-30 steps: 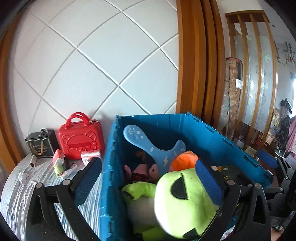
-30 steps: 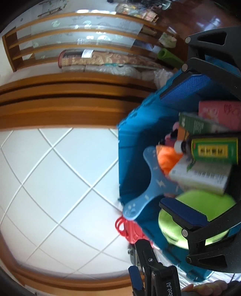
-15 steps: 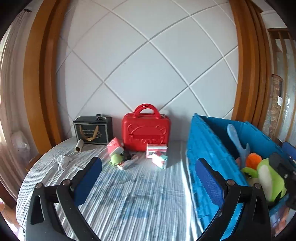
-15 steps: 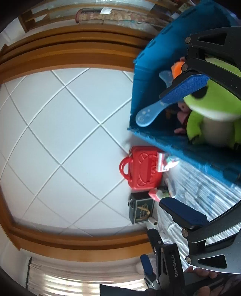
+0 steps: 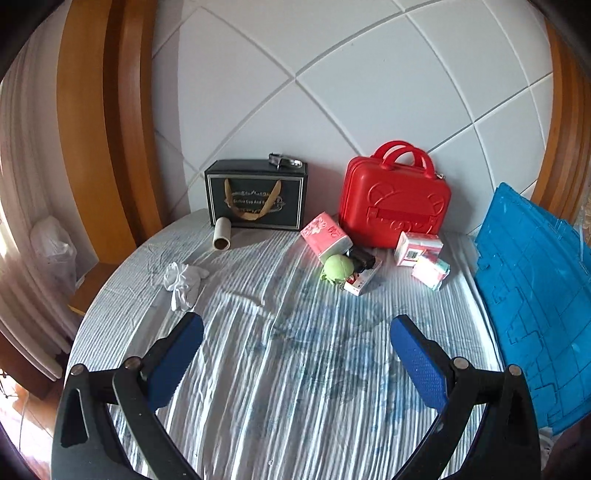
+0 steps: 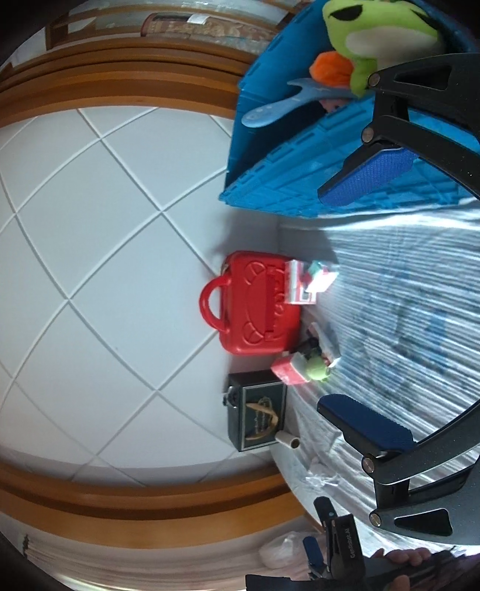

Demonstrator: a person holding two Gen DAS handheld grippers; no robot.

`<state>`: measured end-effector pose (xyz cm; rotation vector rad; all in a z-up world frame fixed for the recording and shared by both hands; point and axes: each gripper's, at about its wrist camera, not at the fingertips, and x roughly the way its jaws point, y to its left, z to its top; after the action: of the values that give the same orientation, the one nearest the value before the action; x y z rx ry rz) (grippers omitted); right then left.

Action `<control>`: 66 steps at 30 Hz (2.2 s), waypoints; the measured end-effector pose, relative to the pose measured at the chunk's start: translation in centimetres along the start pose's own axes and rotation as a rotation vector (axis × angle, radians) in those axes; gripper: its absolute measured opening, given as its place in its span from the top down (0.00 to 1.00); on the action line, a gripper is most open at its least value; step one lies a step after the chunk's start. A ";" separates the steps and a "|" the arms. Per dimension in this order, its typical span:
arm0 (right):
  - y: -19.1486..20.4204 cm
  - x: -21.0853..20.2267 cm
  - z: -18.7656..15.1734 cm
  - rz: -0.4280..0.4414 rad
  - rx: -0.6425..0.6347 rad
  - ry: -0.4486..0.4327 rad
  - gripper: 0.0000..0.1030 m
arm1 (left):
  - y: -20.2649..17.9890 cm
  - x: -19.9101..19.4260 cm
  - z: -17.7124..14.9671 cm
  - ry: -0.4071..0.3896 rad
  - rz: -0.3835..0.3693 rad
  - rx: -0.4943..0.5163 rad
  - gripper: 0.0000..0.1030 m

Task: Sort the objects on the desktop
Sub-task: 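Move both tools back over the table, then grasp the green ball keychain with the left tool while the right tool grasps the small tissue pack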

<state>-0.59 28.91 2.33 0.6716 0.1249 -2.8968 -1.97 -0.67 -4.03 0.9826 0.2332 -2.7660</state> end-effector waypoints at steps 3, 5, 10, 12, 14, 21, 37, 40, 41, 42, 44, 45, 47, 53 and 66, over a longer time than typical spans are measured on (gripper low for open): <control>0.5 3.1 -0.4 -0.013 -0.002 0.059 0.00 | 0.4 3.2 0.1 0.055 -0.022 -0.003 0.00; 0.6 5.2 -0.5 -0.006 -0.003 0.087 0.00 | 0.1 5.2 0.3 0.082 -0.026 0.008 0.00; -0.4 11.6 -0.8 0.013 0.025 0.155 0.00 | -1.3 11.1 1.7 0.139 -0.044 0.016 0.00; -1.2 14.8 -1.0 0.012 0.035 0.193 0.00 | -1.9 14.2 2.3 0.158 -0.045 0.015 0.00; -2.2 18.3 -1.3 0.008 0.051 0.226 0.00 | -2.7 17.6 2.8 0.186 -0.038 0.022 0.00; -5.0 31.0 -3.9 -0.015 0.118 0.346 0.00 | -5.4 30.0 4.1 0.273 -0.020 0.077 0.00; -8.0 45.5 -8.4 -0.020 0.163 0.450 0.00 | -8.9 42.0 4.0 0.281 -0.063 0.126 0.00; -8.2 46.0 -9.0 0.000 0.152 0.451 0.00 | -9.4 42.6 3.5 0.294 -0.075 0.132 0.00; -8.3 46.1 -9.0 0.002 0.146 0.450 0.00 | -9.4 42.6 3.5 0.289 -0.073 0.126 0.00; -8.4 46.2 -9.1 0.007 0.142 0.447 0.00 | -9.4 42.6 3.5 0.287 -0.075 0.126 0.00; -8.5 46.5 -9.1 0.016 0.136 0.443 0.00 | -9.3 42.6 3.5 0.285 -0.073 0.128 0.00; -8.5 46.7 -9.1 0.020 0.133 0.439 0.00 | -9.2 42.6 3.5 0.284 -0.075 0.125 0.00; -8.5 47.0 -9.0 0.036 0.126 0.437 0.00 | -8.7 42.4 3.3 0.290 -0.090 0.111 0.08; -9.2 47.9 -9.5 0.065 0.141 0.457 0.00 | -8.2 42.4 2.2 0.326 -0.098 0.115 0.34; -8.9 46.7 -9.0 0.039 0.092 0.421 0.36 | -5.9 41.1 2.2 0.286 0.029 0.110 0.37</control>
<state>-39.69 32.13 -25.99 1.2763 0.0277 -2.6930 -35.94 -0.87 -28.04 1.3990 0.1068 -2.6282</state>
